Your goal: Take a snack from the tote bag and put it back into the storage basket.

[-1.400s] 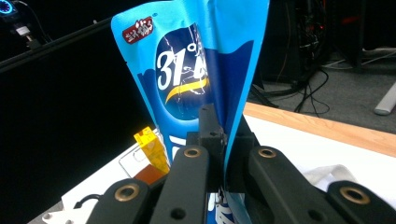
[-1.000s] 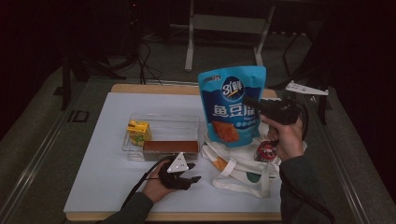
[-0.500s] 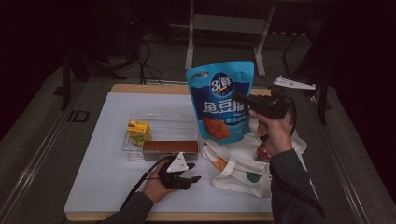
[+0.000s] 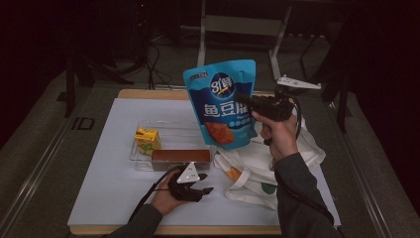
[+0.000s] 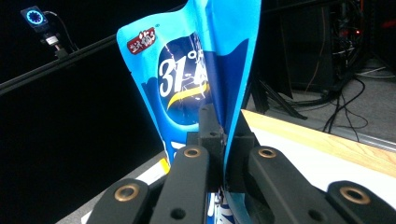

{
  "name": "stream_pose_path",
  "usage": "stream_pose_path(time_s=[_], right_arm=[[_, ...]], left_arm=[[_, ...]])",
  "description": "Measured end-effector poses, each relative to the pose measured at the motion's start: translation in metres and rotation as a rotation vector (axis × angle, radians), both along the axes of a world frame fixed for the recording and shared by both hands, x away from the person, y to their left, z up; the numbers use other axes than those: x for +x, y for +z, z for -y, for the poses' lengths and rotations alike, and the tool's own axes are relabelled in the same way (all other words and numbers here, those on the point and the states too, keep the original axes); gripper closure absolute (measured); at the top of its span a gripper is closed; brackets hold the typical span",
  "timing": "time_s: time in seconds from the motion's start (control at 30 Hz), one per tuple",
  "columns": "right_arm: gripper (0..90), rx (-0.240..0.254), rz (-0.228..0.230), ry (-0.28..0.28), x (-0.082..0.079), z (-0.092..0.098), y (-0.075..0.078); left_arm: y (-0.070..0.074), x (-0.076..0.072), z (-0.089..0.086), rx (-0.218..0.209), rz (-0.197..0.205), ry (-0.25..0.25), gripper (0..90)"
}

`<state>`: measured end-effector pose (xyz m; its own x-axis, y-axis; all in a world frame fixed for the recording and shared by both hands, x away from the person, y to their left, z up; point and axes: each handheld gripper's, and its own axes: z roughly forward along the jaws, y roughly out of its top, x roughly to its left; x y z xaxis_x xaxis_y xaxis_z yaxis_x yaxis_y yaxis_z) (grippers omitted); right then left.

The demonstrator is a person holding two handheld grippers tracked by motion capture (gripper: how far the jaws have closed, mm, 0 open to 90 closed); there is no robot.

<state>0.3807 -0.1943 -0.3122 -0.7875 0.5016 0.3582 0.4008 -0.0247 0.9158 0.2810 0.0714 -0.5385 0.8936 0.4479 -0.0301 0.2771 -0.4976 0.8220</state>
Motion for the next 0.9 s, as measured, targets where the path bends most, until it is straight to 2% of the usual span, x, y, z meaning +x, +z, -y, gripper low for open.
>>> stream_pose_path(time_s=[0.27, 0.53, 0.9], right_arm=[[88.8, 0.026, -0.007, 0.024, 0.004, -0.021, 0.002], [88.8, 0.011, -0.006, 0.055, 0.007, -0.044, 0.004], [88.7, 0.014, -0.027, 0.065, 0.017, -0.072, 0.002]], left_arm=[[0.0, 0.0, 0.0, -0.001, -0.001, -0.003, 47.3], [0.0, 0.0, -0.001, -0.001, 0.0, -0.002, 46.6], [0.0, 0.0, -0.001, -0.002, 0.0, -0.002, 46.4]])
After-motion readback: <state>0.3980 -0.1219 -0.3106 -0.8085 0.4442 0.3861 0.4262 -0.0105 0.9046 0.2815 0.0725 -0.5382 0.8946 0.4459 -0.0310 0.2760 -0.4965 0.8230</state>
